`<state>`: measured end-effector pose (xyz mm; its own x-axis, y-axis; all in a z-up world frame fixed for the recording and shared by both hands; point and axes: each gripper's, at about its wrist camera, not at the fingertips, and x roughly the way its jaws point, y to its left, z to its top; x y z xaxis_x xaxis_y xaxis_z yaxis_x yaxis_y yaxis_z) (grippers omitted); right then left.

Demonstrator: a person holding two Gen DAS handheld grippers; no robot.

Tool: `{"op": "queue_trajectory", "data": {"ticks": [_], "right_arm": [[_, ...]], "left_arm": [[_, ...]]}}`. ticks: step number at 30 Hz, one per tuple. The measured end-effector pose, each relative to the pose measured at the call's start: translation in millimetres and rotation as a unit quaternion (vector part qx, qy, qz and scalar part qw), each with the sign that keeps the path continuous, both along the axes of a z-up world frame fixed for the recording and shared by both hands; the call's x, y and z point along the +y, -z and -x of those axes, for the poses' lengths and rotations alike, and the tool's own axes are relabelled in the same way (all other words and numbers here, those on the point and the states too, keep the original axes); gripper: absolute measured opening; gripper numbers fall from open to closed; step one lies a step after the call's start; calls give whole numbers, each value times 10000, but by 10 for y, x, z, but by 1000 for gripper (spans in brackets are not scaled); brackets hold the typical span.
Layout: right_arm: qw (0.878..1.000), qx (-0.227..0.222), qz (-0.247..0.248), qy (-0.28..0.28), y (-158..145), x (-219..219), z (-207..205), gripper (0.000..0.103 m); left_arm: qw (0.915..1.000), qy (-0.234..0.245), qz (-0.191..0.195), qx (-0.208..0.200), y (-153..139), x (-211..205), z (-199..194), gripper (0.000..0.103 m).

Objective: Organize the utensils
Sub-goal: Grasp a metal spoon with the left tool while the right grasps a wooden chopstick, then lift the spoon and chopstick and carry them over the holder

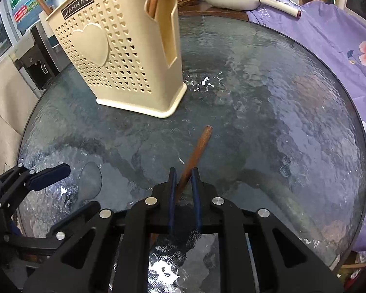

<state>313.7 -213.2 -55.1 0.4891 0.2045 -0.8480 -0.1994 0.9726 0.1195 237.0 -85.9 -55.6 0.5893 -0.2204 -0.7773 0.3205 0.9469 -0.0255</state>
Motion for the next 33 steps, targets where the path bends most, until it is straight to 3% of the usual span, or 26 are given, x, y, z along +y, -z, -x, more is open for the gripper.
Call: {"op": "queue_trajectory", "data": {"ticks": [3,11,19,26,33], "right_arm": [[9999,34,-146,5,-2,-46,11,12],[9996,112,-207,133,-21,-48,-62,12],[9997,125,-124,194,-31,55,-131,11],[9991,-11,-354,217,-44,82,-62,7],[9984,-53,-497,247,-105,4,-43,7]], "left_arm": [[10000,-16,-13,72,48,-29,-21,58],[9998,-27,-184,24,68,-162,-39,35],[9999,-44,-129,26,57,-164,-76,35],[9995,-193,232,-8,-24,67,-31,35],[9990,-254,337,-122,-102,144,-10,35]]}}
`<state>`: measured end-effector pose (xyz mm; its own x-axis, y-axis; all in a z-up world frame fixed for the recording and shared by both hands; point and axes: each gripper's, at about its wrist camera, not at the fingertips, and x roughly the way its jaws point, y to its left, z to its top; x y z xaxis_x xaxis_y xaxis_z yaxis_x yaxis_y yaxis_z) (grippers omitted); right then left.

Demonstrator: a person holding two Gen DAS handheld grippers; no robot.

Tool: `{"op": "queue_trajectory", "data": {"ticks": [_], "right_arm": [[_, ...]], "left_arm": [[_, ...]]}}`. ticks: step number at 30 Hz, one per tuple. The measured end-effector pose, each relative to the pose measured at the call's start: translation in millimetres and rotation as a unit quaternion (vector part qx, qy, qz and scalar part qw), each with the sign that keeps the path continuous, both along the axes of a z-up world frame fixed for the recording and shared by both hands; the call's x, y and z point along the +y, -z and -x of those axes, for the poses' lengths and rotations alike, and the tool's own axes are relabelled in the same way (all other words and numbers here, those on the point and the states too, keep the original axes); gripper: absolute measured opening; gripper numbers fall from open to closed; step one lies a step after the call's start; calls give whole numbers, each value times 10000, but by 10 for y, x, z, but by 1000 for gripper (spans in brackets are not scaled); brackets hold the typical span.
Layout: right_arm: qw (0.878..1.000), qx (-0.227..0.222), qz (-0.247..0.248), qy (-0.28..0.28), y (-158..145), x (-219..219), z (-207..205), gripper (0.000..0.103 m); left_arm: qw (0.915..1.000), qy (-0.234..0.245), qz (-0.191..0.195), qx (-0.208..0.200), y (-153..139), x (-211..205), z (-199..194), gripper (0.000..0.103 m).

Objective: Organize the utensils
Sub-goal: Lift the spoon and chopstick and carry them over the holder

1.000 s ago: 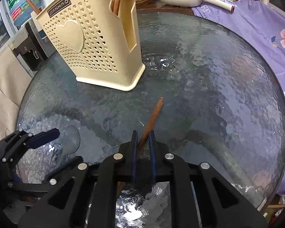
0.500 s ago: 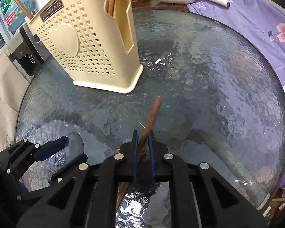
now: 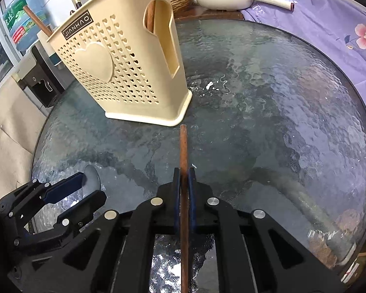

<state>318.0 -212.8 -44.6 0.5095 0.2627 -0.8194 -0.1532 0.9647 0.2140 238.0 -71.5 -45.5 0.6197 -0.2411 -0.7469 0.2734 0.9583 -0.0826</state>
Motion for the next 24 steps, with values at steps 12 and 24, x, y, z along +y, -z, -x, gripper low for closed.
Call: {"op": "queue_trajectory", "data": {"ticks": [12,24], "right_arm": [[9944,-658,-819,-60,-368,-181,218,7],[9784,-1702,-1124,-352,-1012,-205,652,7]], "left_arm": [[9990,-84,336,-294,-250,183,101,35],[9940,-17,558,-938,-738,188,294,35]]}}
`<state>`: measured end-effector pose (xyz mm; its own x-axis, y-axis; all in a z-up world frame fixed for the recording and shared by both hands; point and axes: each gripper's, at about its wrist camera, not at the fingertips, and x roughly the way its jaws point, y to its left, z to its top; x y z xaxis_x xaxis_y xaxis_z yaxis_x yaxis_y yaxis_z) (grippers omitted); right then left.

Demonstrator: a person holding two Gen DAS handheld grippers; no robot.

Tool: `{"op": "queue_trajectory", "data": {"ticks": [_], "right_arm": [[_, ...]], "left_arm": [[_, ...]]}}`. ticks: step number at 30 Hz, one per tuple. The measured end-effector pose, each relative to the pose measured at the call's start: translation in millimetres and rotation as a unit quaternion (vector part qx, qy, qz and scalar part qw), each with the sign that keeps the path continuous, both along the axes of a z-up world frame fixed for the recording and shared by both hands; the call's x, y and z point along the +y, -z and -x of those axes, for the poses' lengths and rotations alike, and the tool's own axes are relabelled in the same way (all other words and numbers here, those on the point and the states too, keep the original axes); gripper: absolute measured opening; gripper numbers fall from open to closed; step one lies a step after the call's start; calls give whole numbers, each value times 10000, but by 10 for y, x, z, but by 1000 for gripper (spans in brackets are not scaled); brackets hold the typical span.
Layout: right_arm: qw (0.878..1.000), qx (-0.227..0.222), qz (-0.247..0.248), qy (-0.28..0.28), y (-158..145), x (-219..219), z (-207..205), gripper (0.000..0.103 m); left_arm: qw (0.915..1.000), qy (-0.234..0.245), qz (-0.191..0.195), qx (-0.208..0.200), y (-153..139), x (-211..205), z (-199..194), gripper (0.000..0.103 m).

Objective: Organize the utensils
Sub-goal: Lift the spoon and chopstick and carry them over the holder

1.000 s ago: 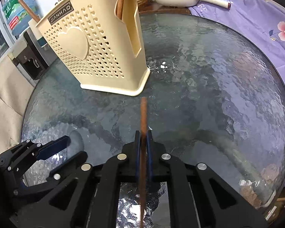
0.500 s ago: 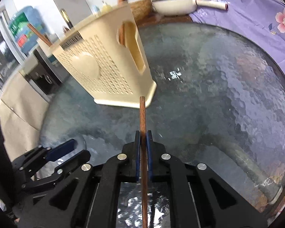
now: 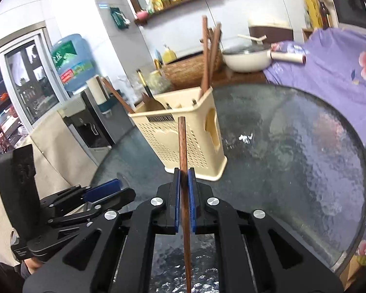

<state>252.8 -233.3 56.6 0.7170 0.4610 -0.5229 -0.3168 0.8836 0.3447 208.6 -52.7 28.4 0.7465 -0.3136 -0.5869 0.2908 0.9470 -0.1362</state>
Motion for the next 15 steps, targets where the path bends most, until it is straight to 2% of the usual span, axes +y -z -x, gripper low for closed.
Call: {"op": "queue_trajectory", "data": {"ticks": [7,15], "right_arm": [[9995,-294,-26,-65,-182,34,83,7],[9991,-413,-20,-109,-285,33,102,7]], "left_arm": [[9998,84,85,-144,-139,12,35,35],[9995,127,125,-248,-247,17,17,35]]}}
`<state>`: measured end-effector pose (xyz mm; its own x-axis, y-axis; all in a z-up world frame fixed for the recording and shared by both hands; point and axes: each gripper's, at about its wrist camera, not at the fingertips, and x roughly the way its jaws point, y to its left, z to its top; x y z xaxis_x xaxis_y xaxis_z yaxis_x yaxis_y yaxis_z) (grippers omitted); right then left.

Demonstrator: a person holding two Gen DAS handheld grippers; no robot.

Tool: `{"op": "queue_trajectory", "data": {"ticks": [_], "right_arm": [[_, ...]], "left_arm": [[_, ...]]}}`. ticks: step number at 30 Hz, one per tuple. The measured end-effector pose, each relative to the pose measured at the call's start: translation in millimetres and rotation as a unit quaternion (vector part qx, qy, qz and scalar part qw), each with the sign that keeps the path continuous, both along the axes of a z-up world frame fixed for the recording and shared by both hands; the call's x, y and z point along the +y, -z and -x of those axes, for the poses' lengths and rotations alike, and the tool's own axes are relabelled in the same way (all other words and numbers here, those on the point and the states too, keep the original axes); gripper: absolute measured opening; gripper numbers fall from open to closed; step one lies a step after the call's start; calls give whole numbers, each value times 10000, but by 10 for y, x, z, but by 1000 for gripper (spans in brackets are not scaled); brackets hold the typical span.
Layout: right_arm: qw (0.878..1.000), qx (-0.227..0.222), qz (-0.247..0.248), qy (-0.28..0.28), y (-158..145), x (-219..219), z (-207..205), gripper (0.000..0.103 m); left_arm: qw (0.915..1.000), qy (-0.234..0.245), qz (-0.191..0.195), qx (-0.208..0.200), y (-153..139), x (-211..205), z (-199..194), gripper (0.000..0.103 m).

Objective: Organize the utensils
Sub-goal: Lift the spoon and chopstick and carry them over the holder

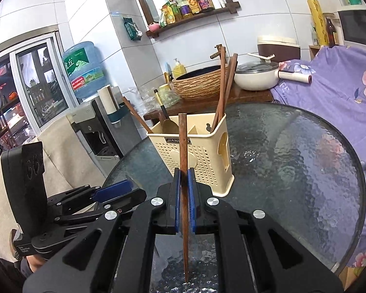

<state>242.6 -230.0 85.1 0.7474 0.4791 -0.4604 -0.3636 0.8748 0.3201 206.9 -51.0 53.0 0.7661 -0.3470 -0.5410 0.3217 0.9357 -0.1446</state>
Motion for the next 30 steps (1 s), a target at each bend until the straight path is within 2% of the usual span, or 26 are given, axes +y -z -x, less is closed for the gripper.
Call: {"op": "queue_trajectory", "data": {"ticks": [10,17,23,30], "right_arm": [[9997,-247,13,-92,-313,11,-35,6],[9991,-339,-21,-246,-662,41,-91,6],[9982,-522,104,-281,-1074,88,-228,6],[9967,-798,147,-74,-1507,168,-524,6]], "left_arm": [[9997,75,218,-96,-261,62,-103,35],[9984,121,466,-281,-650,139,-208,35],[9950,-128,605,-787,-1135,186,-353,35],[9896,-687,696,-1059,-1436,151,-778,35]]}}
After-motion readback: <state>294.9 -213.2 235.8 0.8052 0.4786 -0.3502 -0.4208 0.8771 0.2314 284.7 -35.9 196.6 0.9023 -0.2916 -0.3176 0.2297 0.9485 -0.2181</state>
